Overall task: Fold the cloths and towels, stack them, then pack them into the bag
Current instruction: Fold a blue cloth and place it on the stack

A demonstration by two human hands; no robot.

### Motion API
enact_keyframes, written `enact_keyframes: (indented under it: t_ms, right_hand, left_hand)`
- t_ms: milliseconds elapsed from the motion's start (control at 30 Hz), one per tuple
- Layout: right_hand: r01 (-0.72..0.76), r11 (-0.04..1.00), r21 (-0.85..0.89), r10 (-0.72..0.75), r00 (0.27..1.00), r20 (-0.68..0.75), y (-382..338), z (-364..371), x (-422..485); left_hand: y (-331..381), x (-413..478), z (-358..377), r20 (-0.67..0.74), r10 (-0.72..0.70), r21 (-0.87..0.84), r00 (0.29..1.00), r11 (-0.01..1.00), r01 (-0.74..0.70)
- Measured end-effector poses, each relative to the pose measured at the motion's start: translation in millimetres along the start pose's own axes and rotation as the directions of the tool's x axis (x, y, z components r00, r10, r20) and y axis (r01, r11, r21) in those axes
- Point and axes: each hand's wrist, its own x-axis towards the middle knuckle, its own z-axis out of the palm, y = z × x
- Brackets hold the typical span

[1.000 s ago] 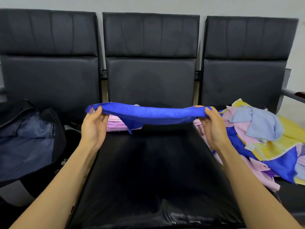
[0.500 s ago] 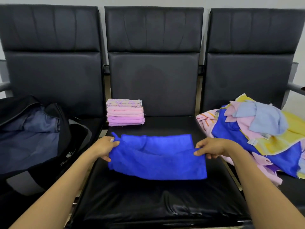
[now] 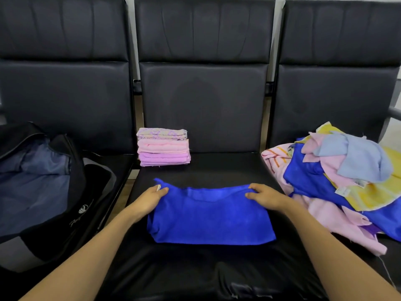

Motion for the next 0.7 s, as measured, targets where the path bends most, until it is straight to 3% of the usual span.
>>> enact_keyframes:
  t_ms: [167, 267, 500, 600, 700]
  right_hand:
    - [-0.111, 0.990, -0.090, 0.102, 0.990, -0.101, 4, 11, 13]
    - [-0.116, 0.990, -0.075, 0.105, 0.986, -0.132, 3, 13, 17]
    - [-0.064, 0.997, 0.053, 0.076, 0.966, -0.249, -4, 10, 28]
    - [-0.044, 0.985, 0.167, 0.104, 0.923, -0.371, -5, 13, 33]
    - [-0.083, 0.938, 0.337, 0.211, 0.906, -0.366, -3, 18, 35]
  left_hand:
    - [-9, 13, 4, -0.257, 0.032, 0.353, 0.966, 0.934, 0.063]
    - [-11, 18, -2, -0.355, 0.100, 0.395, 0.929, 0.917, 0.052]
    - [-5, 17, -11, -0.521, 0.149, 0.252, 0.840, 0.968, -0.015]
    - [-11, 27, -13, -0.539, 0.018, 0.111, 0.842, 0.993, 0.050]
    - [-23, 38, -16, -0.488, -0.125, -0.037, 0.864, 0.992, 0.122]
